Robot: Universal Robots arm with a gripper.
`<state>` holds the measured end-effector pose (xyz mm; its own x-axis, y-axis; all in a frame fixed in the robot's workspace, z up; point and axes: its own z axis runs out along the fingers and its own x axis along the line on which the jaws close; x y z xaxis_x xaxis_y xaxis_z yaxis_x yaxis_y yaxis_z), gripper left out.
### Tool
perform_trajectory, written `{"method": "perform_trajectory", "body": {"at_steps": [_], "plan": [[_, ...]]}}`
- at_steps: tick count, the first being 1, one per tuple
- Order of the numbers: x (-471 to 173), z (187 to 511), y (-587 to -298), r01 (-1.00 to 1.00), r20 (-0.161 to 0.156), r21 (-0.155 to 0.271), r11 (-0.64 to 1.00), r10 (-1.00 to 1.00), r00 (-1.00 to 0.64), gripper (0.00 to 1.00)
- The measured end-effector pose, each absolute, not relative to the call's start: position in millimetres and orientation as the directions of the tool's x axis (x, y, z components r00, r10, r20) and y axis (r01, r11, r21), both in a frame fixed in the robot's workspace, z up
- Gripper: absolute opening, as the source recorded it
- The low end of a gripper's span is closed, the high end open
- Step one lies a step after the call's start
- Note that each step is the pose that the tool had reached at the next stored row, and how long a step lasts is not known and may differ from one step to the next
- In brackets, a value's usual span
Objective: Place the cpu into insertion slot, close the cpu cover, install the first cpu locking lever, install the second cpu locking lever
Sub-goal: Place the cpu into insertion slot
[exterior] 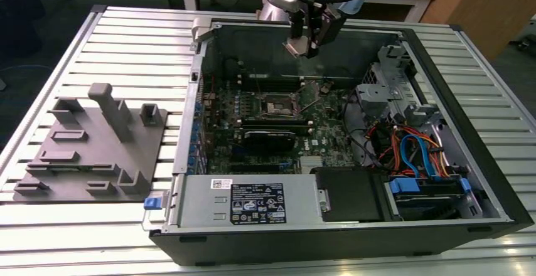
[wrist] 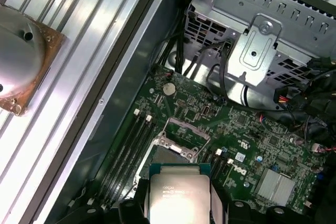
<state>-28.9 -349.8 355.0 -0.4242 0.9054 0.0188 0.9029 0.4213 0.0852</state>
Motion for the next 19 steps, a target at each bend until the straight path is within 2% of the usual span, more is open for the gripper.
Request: {"method": "perform_trajectory", "body": {"at_steps": [19], "plan": [[-30.7,353.1,-349.8,0.966,0.019,0.085,0.243,0.969,-0.245,0.54]]}}
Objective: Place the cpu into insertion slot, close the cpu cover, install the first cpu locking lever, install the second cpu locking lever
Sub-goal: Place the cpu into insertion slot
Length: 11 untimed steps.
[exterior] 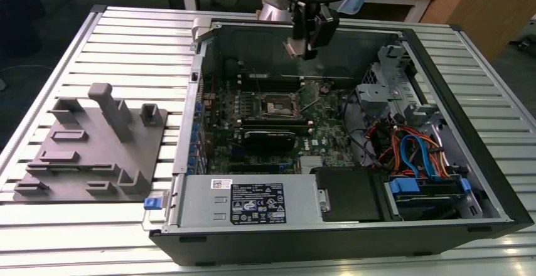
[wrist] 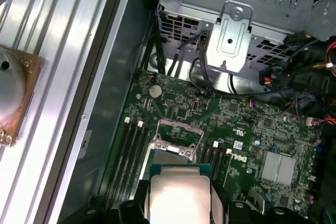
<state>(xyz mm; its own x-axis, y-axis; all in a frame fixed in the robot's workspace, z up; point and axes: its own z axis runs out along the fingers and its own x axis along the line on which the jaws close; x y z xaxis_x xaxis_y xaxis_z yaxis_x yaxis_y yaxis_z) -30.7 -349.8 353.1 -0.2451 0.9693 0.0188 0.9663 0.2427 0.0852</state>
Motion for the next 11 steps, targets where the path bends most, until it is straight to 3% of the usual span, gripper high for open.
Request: {"method": "perform_trajectory", "body": {"at_steps": [11], "plan": [[-31.6,348.4,-349.8,0.99,0.019,0.08,0.119,0.992,-0.121,0.54]]}}
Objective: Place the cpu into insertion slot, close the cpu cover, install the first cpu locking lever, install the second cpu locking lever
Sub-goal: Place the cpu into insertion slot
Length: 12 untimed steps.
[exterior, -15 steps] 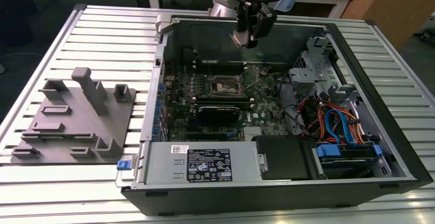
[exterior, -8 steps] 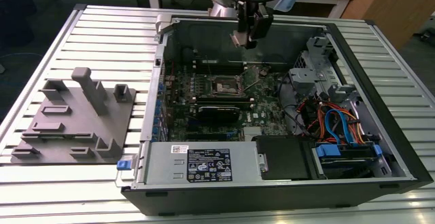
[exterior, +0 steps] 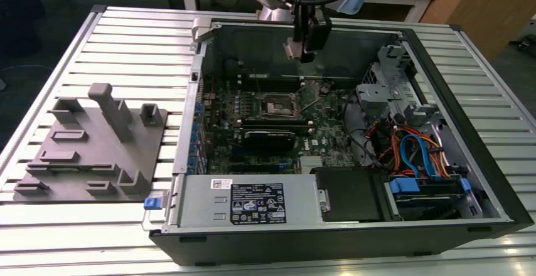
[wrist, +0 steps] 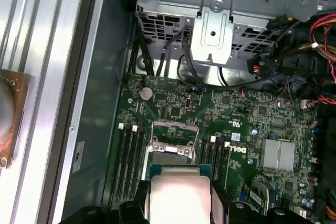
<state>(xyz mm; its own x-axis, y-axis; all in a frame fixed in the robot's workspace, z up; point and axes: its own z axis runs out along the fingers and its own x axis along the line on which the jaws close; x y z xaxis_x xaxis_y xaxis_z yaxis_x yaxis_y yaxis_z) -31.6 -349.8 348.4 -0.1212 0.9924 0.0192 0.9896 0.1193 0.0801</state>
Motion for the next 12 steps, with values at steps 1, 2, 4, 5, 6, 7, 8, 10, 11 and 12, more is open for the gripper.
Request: {"method": "perform_trajectory", "body": {"at_steps": [1,2,4,5,6,7,8,10,11,12], "plan": [[-31.6,347.9,-349.8,0.991,0.019,0.076,0.112,0.993,-0.113,0.54],[-31.6,347.3,-349.8,0.992,0.02,0.074,0.105,0.994,-0.107,0.54],[-31.6,345.9,-349.8,0.993,0.02,0.069,0.094,0.995,-0.096,0.54],[-31.7,345.3,-349.8,0.994,0.021,0.068,0.089,0.996,-0.09,0.54],[-31.7,344.9,-349.8,0.994,0.021,0.067,0.085,0.996,-0.086,0.54],[-31.7,344.9,-349.8,0.994,0.02,0.067,0.084,0.996,-0.086,0.54],[-31.6,344.9,-349.8,0.994,0.02,0.067,0.084,0.996,-0.086,0.54],[-31.8,344.2,-349.8,0.994,0.021,0.067,0.084,0.996,-0.085,0.54],[-31.8,344.2,-349.8,0.994,0.021,0.067,0.084,0.996,-0.085,0.54],[-31.8,344.2,-349.8,0.994,0.021,0.067,0.084,0.996,-0.085,0.54]]}}
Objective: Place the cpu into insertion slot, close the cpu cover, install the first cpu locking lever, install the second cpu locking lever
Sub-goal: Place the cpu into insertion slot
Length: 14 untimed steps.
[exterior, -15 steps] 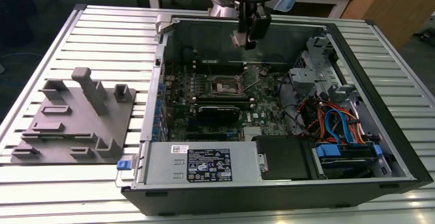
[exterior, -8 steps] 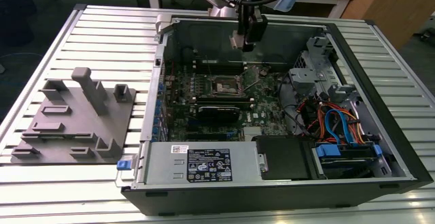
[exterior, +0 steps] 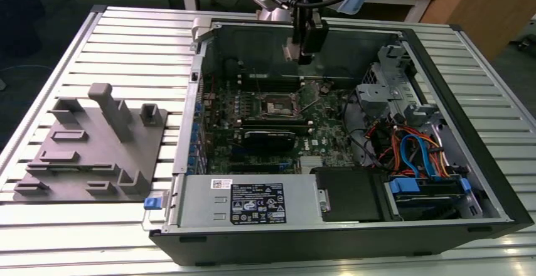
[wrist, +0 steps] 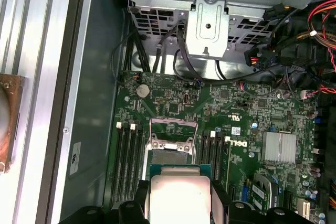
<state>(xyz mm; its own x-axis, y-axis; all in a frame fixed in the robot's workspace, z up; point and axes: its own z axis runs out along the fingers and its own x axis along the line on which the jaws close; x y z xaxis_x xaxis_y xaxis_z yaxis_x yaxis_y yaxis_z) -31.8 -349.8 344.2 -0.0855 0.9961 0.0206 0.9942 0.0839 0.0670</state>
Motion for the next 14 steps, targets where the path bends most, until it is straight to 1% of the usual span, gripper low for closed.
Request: {"method": "perform_trajectory", "body": {"at_steps": [14], "plan": [[-33.5,336.4,-349.8,0.996,0.02,0.067,0.061,0.998,-0.062,0.54]]}}
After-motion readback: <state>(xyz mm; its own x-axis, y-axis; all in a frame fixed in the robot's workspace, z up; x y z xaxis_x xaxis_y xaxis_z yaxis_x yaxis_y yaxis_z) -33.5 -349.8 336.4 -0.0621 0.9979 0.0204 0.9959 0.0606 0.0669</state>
